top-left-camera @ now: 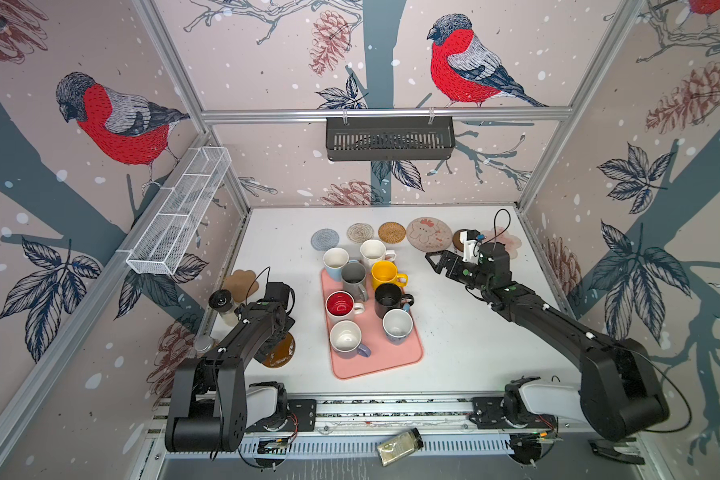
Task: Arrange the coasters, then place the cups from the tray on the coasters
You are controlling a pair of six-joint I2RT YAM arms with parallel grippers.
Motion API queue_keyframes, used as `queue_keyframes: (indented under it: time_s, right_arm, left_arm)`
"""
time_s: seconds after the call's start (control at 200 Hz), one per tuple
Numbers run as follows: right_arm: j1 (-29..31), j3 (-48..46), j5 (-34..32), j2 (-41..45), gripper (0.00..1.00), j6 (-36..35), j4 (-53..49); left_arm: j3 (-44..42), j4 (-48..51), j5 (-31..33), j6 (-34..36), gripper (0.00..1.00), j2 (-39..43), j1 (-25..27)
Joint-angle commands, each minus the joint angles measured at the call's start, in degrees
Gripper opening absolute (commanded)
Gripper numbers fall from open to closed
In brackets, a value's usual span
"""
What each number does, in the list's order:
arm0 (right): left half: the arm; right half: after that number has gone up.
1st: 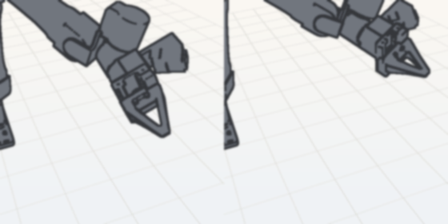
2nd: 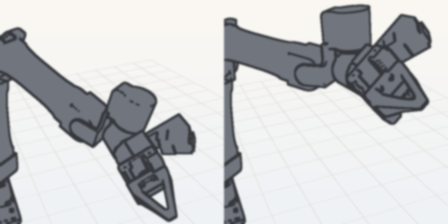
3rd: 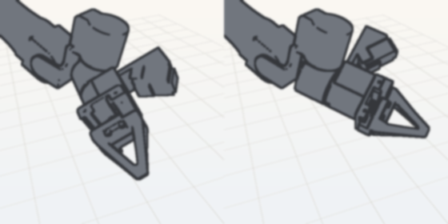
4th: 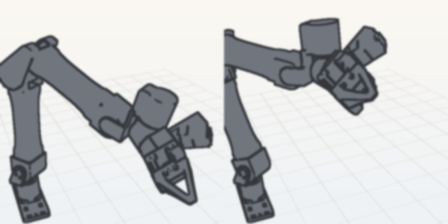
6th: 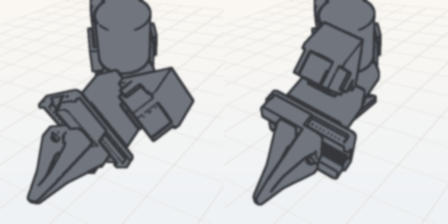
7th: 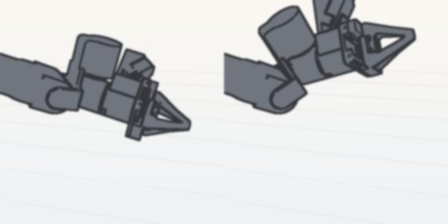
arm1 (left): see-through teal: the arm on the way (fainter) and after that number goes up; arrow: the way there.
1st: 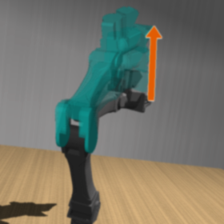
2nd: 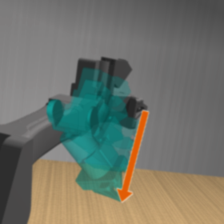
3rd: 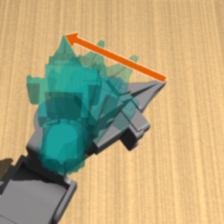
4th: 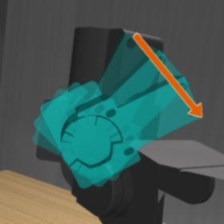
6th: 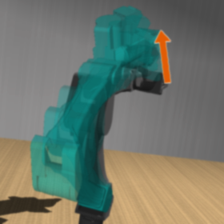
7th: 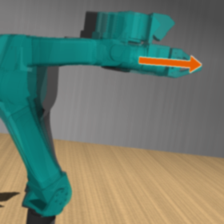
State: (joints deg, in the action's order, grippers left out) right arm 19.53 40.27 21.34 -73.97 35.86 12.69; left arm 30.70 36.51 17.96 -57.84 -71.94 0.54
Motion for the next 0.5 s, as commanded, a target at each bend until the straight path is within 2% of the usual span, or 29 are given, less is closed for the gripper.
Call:
queue_keyframes:
  time_s: [0.0, 0.205, 0.49]
  right_arm:
    - [-0.04, 0.27, -1.02, 0.06, 1.0, -1.13, 0.06]
    - [-0.31, -0.01, -1.48, 0.14, 1.0, -1.18, 0.28]
    - [-0.38, -0.09, -0.82, -0.36, 1.0, -0.79, 0.93]
  left_arm:
    - [-2.13, -9.65, -16.98, -0.1, 0.96, -1.68, -0.18]
    - [-3.12, -11.22, -20.48, 2.18, 0.94, -5.8, -0.15]
    - [1.1, -7.32, -17.65, 2.2, 0.95, -4.92, -0.14]
